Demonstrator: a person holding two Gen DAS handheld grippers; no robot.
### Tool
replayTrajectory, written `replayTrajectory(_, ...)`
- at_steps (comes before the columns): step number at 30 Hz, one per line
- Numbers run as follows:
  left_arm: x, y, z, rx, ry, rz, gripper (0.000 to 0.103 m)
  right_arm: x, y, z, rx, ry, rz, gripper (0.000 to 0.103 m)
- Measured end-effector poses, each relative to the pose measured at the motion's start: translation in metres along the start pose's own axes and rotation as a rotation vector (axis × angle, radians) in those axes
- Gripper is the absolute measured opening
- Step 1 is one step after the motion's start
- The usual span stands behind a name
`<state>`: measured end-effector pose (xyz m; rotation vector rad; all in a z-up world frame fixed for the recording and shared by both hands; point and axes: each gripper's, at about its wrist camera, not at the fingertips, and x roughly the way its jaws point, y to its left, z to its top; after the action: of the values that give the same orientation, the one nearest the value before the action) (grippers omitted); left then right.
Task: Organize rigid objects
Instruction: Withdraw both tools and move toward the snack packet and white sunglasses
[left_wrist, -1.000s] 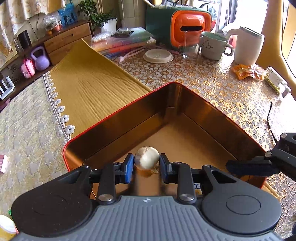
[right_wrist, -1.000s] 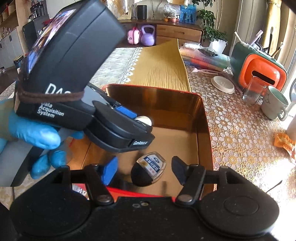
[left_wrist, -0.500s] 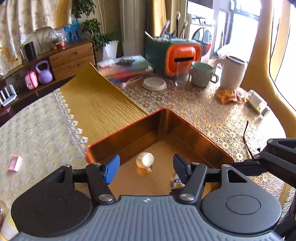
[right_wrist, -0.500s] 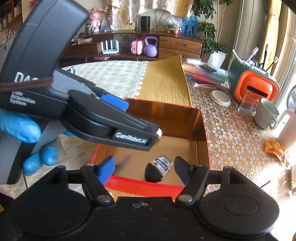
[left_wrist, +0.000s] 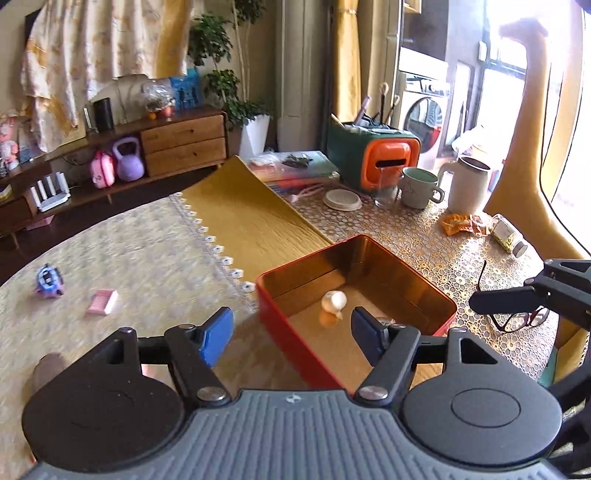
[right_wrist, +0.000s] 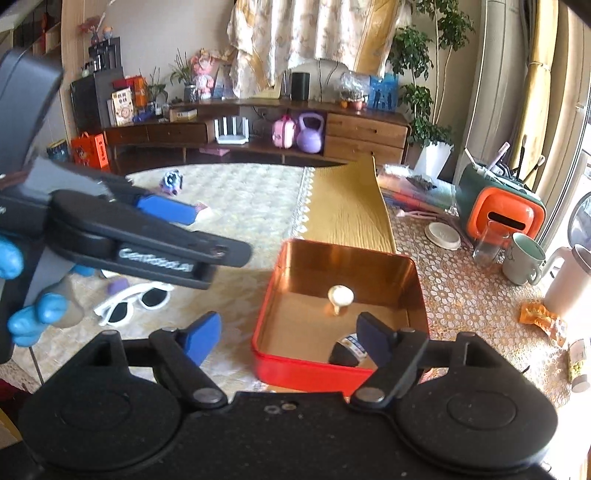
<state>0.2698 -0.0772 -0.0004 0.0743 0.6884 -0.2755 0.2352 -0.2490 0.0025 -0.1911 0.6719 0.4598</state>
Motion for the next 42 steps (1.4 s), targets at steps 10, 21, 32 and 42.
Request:
replayTrajectory(10,-0.056,0.035,-0.036,-0.047,-0.028,0.023,0.07,-0.022,0.026,-0.006,0.09,-0.052,0.049,0.087)
replayTrajectory(21,-0.106,0.089,-0.084,-0.111,-0.063,0.123,0.082,-0.029,0.078,-0.01,0.025,-0.113,0.128,0.094)
replayTrajectory(32,-0.131,0.15,-0.13,-0.222,-0.067,0.237,0.084,-0.019,0.125,-0.017,0.008,-0.146,0.216,0.103)
replayTrajectory(42,-0.121,0.193,-0.16,-0.286,-0.035,0.285,0.084,0.012,0.145,-0.019,0.036,-0.082,0.185,0.103)
